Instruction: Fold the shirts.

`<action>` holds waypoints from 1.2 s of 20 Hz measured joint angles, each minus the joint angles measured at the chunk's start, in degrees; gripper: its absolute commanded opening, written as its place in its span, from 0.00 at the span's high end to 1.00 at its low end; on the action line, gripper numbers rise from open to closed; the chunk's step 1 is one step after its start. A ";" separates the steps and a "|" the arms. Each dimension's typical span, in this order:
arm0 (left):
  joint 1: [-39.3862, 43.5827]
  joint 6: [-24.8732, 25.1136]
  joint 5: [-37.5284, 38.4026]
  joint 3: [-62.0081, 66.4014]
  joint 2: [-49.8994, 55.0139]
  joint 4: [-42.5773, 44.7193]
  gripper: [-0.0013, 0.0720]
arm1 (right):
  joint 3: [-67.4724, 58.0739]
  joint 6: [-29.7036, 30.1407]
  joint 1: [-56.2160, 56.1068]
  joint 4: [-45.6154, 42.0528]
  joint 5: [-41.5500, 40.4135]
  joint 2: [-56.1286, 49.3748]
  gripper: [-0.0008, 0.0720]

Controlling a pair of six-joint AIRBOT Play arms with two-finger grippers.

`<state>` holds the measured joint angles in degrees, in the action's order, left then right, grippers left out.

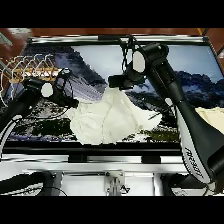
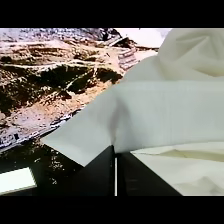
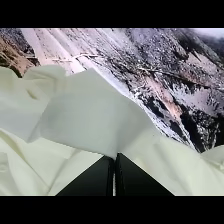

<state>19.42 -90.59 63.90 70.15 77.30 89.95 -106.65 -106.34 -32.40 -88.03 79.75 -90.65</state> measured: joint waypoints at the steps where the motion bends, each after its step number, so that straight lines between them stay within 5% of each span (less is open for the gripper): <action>1: -0.15 0.22 0.39 0.07 0.68 -0.39 0.80 | 0.00 -0.02 0.00 0.24 0.20 -0.46 0.89; 3: -0.50 1.53 1.81 0.39 1.33 -1.31 0.48 | 0.00 -0.04 0.00 0.59 0.37 -0.98 0.89; 6: -1.60 5.64 5.31 0.79 1.77 -1.84 0.48 | 0.00 -0.07 0.00 0.87 0.85 -1.29 0.89; 7: -2.16 6.75 6.32 0.83 1.84 -1.84 0.32 | 0.00 -0.07 0.00 0.92 1.09 -1.40 0.89; 14: -7.87 11.74 5.95 -0.46 2.69 -4.94 0.31 | 0.00 0.09 -0.02 1.51 2.10 -1.51 0.89; 16: -9.75 12.81 5.07 -0.87 4.00 -9.51 0.21 | 0.00 0.48 -0.07 2.05 2.23 -1.51 0.89; 18: -11.74 13.27 4.44 -1.09 5.81 -14.32 0.13 | 0.00 0.72 -0.07 2.49 2.27 -1.51 0.89; 24: -18.69 11.06 3.87 -1.33 9.16 -21.20 0.13 | 0.00 1.62 -0.07 3.02 2.32 -1.51 0.89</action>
<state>0.73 -79.53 67.77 68.82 86.46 68.75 -106.65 -104.73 -32.47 -85.01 82.06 -92.16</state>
